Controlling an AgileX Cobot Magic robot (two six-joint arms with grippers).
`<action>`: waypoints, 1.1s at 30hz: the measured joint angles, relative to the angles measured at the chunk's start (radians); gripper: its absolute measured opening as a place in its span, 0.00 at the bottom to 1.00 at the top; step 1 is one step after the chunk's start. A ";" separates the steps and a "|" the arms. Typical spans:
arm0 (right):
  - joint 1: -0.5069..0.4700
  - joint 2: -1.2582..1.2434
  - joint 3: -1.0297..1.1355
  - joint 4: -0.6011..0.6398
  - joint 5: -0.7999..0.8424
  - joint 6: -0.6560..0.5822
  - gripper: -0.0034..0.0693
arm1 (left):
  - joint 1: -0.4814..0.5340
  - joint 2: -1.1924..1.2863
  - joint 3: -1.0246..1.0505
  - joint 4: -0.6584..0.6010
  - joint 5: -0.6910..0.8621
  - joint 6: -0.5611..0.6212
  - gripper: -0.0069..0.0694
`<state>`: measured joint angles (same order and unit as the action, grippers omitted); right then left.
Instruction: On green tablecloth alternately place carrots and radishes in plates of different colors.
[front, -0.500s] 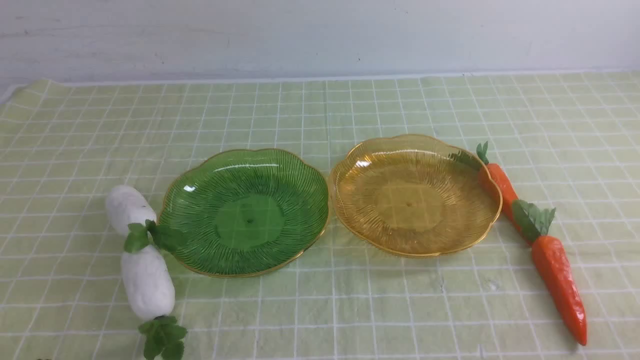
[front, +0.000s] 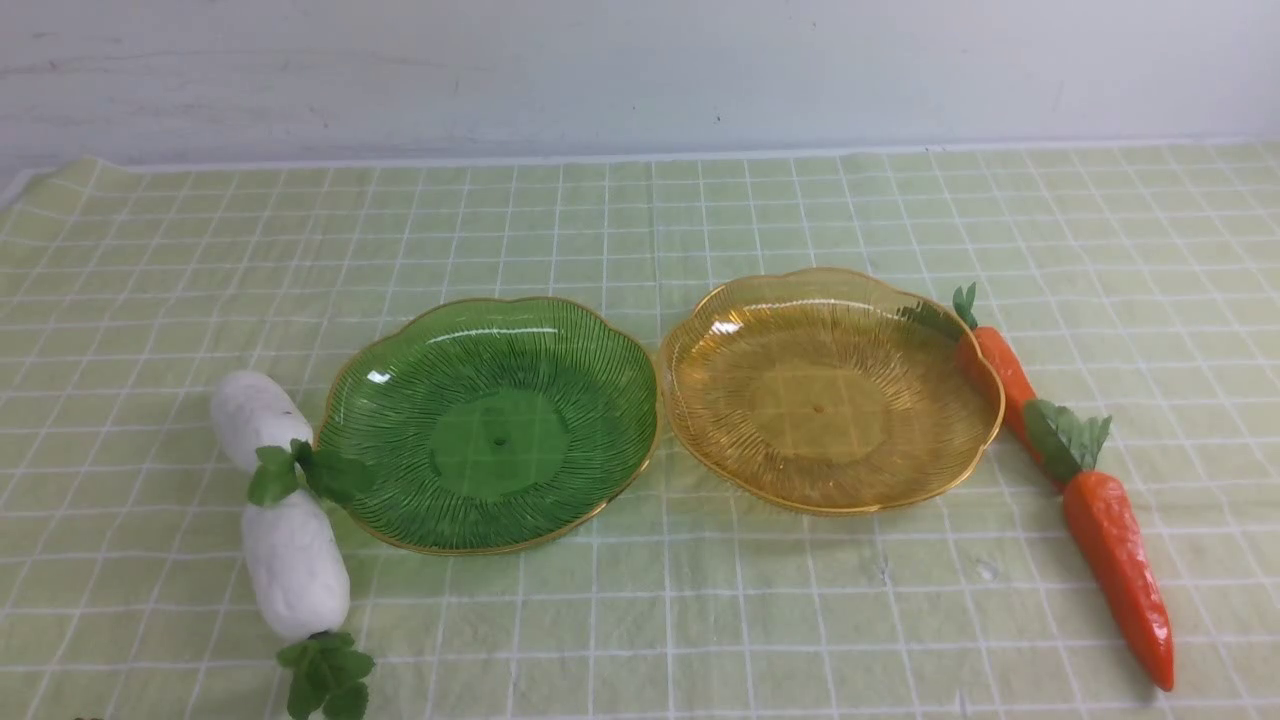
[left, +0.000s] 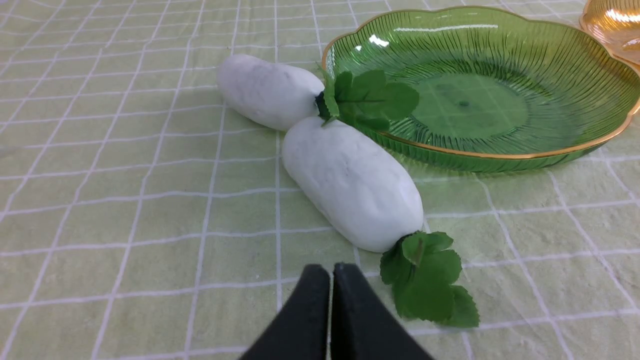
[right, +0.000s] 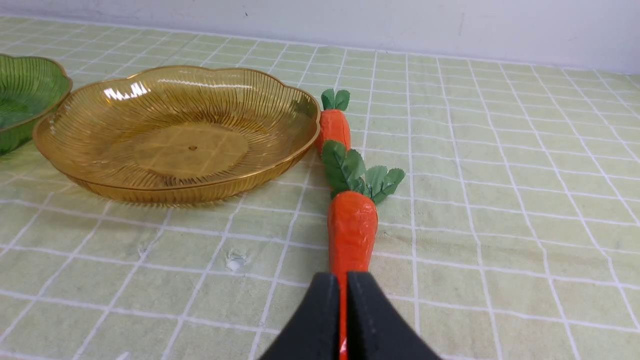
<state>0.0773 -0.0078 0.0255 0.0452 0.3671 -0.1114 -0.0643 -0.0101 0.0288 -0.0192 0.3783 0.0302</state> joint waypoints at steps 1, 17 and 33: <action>0.000 0.000 0.000 0.000 0.000 0.000 0.07 | 0.000 0.000 0.000 0.000 0.000 0.000 0.08; 0.000 0.000 -0.001 -0.229 0.007 -0.097 0.07 | 0.000 0.000 0.000 0.000 0.001 0.000 0.08; 0.000 0.000 0.004 0.229 -0.230 0.353 0.07 | 0.000 0.000 0.000 -0.744 0.001 -0.303 0.08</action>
<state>0.0773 -0.0078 0.0299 0.2743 0.1368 0.2416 -0.0643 -0.0101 0.0288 -0.7629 0.3793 -0.2726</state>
